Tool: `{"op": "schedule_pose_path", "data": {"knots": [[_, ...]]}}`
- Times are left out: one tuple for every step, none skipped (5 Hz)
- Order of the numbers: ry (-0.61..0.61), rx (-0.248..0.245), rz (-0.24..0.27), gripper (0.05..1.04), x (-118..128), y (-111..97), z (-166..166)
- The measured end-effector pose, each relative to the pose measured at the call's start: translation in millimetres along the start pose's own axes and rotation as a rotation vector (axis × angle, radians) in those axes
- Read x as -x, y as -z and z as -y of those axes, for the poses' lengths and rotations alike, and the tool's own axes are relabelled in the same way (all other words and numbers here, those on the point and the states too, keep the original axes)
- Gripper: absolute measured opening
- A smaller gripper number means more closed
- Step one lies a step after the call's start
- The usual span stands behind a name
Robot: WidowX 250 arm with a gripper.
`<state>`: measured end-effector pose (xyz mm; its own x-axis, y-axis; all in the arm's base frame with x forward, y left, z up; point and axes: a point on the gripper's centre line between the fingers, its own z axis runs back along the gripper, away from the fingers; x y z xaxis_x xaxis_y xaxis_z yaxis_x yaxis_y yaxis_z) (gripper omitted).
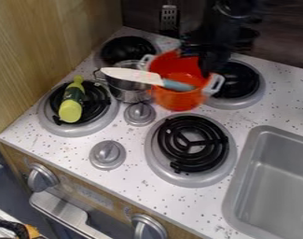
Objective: Put the orange pot on the burnsen burner
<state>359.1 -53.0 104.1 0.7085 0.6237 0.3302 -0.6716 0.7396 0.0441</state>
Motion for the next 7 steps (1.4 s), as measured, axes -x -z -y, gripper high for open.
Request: {"op": "schedule_pose_path", "data": {"knots": [[-0.030,-0.001,-0.006,0.059,18,-1,7],[-0.033,-0.003,-0.051,0.059,25,0,7],[-0.089,-0.035,-0.070,0.059,35,9,3],[-0.092,-0.011,-0.093,0.059,48,21,2],[-0.094,0.001,-0.094,0.059,51,27,1],[-0.137,0.020,-0.071,0.075,52,34,0],[-0.163,0.047,-0.045,0.219,50,34,5]]}}
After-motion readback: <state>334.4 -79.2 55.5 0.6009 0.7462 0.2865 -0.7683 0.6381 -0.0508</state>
